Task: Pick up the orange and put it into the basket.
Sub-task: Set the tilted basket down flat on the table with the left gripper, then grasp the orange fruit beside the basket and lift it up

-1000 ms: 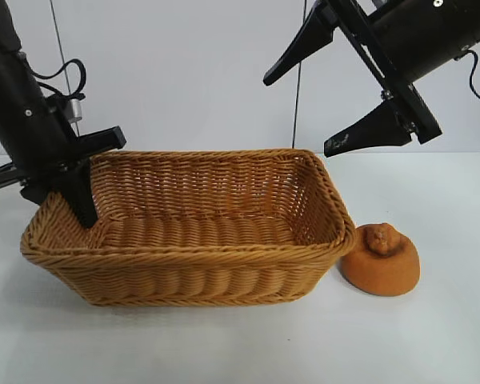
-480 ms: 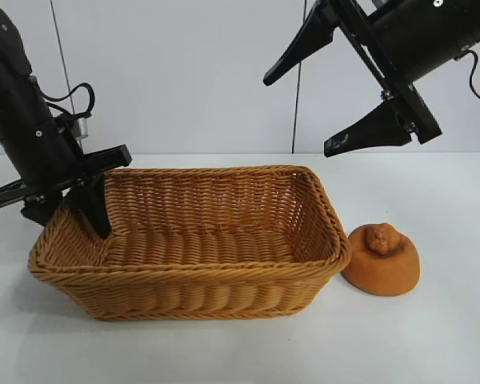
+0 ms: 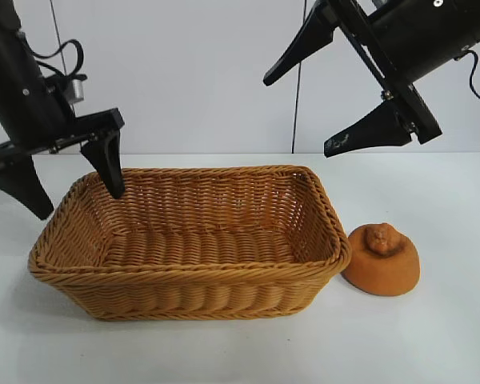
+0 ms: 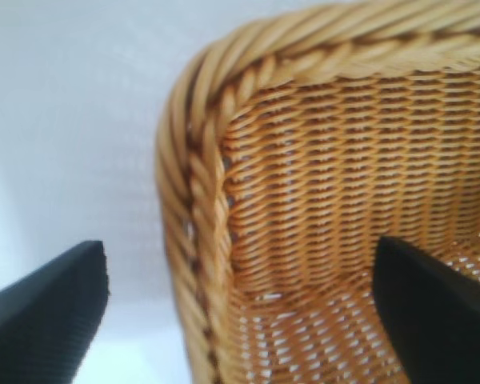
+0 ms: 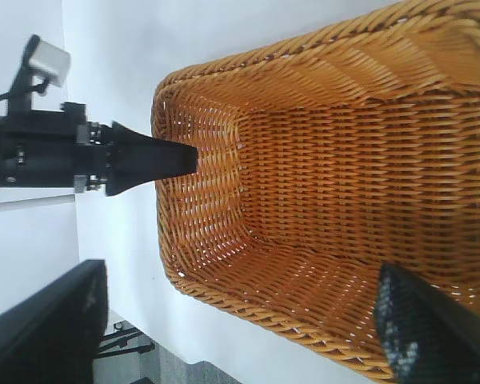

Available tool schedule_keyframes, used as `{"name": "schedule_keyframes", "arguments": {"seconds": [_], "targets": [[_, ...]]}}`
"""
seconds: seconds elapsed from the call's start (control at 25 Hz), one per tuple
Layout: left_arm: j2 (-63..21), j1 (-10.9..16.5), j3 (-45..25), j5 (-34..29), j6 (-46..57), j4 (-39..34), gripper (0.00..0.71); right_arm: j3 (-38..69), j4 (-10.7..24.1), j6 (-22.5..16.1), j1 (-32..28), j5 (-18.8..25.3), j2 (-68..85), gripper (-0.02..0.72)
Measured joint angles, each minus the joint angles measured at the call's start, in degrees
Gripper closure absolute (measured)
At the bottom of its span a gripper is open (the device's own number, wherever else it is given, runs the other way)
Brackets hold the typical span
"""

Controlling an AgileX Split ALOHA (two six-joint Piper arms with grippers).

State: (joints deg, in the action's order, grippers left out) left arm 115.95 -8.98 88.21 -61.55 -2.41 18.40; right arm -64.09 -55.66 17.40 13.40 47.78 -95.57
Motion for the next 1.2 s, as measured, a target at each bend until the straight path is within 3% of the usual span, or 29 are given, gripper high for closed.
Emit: {"name": "schedule_keyframes", "arguments": {"seconds": [0.24,0.56,0.92,1.2], "targets": [[-3.17,1.43,4.18,-3.31,3.62,-11.45,0.068,0.0,0.0,0.0,0.0,0.0,0.0,0.084],[-3.17,9.6,4.71,-7.16,4.25,-14.36,0.068,0.0,0.07,0.0,0.0,0.0,0.0,0.084],[-5.46,9.89,3.21,-7.87,3.2,-14.15,0.067,0.0,0.07,0.0,0.0,0.0,0.0,0.084],[-20.96,9.89,-8.13,-7.82,2.87,-14.15,0.067,0.0,0.4,0.0,0.0,0.0,0.0,0.084]]}}
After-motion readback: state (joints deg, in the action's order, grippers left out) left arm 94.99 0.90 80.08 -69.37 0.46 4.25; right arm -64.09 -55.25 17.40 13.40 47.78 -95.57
